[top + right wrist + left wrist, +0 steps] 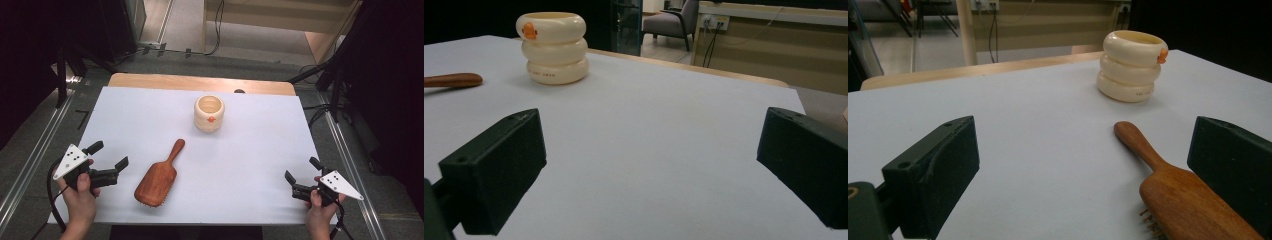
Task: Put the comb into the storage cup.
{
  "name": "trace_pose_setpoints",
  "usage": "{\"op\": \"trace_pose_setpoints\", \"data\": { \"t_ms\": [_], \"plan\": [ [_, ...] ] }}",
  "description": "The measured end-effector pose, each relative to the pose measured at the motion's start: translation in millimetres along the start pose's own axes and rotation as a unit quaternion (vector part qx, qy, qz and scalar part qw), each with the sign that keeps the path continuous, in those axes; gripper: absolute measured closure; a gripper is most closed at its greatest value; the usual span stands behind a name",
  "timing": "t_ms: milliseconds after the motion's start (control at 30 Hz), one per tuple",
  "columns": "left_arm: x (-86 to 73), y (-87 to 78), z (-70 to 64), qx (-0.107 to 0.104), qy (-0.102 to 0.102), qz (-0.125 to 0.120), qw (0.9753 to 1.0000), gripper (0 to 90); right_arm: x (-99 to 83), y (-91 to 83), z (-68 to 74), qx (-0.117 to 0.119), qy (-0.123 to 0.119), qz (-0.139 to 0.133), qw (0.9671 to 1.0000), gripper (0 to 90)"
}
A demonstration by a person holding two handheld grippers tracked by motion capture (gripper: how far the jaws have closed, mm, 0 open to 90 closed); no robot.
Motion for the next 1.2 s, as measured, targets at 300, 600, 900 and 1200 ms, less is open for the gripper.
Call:
{"op": "trace_pose_setpoints", "data": {
  "t_ms": [300, 600, 900, 1200],
  "plan": [
    [16.4, 9.3, -10.5, -0.004, 0.008, 0.017, 0.9998, 0.8, 0.1, 0.3, 1.0, 0.001, -0.004, 0.002, 1.0000, 0.0],
    [33.6, 24.4, -23.6, -0.031, 0.027, 0.038, 0.9984, 0.9, 0.2, 0.7, 1.8, 0.000, -0.007, 0.005, 1.0000, 0.0],
    [45.0, 49.5, -40.0, -0.057, 0.040, 0.087, 0.9938, 0.9, 0.1, 0.7, 1.8, -0.001, -0.007, 0.004, 1.0000, 0.0],
    [45.5, 76.6, -49.2, -0.084, 0.045, 0.139, 0.9856, 0.9, 0.0, 0.8, 1.6, -0.001, -0.006, 0.005, 1.0000, 0.0]
  ]
}}
Point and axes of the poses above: each handheld gripper's, and its own axes: y roughly forward along the jaws, x roughly out of its top, z roughly to its left, the point moved 2 cm from there along y, roughly forward along the jaws, and after that the axes turned 5 degrees about z, right-handed, at the moved point
